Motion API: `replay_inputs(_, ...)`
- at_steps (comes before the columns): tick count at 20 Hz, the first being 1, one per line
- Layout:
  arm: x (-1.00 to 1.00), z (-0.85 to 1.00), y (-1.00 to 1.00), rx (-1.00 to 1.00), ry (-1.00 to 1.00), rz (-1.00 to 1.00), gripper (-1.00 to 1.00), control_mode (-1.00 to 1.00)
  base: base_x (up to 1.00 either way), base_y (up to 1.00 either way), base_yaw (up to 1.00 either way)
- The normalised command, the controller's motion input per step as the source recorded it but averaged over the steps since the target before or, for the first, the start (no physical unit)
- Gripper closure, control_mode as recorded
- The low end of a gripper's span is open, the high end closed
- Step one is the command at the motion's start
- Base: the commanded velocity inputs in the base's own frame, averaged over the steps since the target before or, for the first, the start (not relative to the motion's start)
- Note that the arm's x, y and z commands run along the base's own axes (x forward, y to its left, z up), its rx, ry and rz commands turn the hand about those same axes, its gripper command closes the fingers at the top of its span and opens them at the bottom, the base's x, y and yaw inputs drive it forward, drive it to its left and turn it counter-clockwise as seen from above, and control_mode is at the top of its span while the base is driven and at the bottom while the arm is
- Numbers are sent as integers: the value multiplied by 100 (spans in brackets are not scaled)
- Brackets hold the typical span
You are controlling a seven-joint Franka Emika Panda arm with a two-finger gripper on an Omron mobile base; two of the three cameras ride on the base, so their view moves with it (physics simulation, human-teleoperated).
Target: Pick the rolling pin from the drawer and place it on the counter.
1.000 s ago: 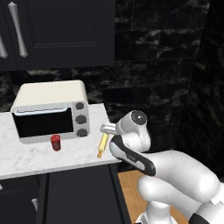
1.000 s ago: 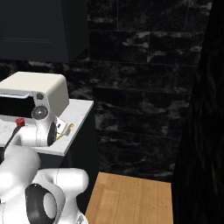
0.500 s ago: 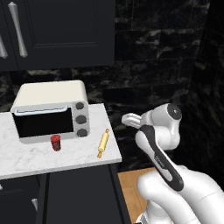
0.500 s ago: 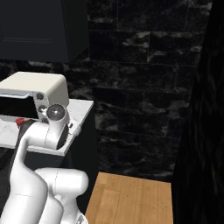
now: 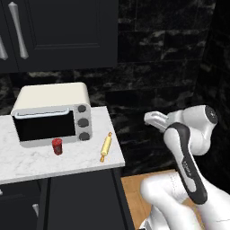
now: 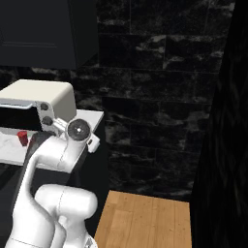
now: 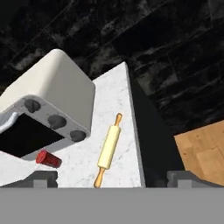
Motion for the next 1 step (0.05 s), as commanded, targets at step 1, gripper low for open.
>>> replay_inputs(1, -49, 51, 0, 0, -9, 4, -100, -100, 0, 0, 0)
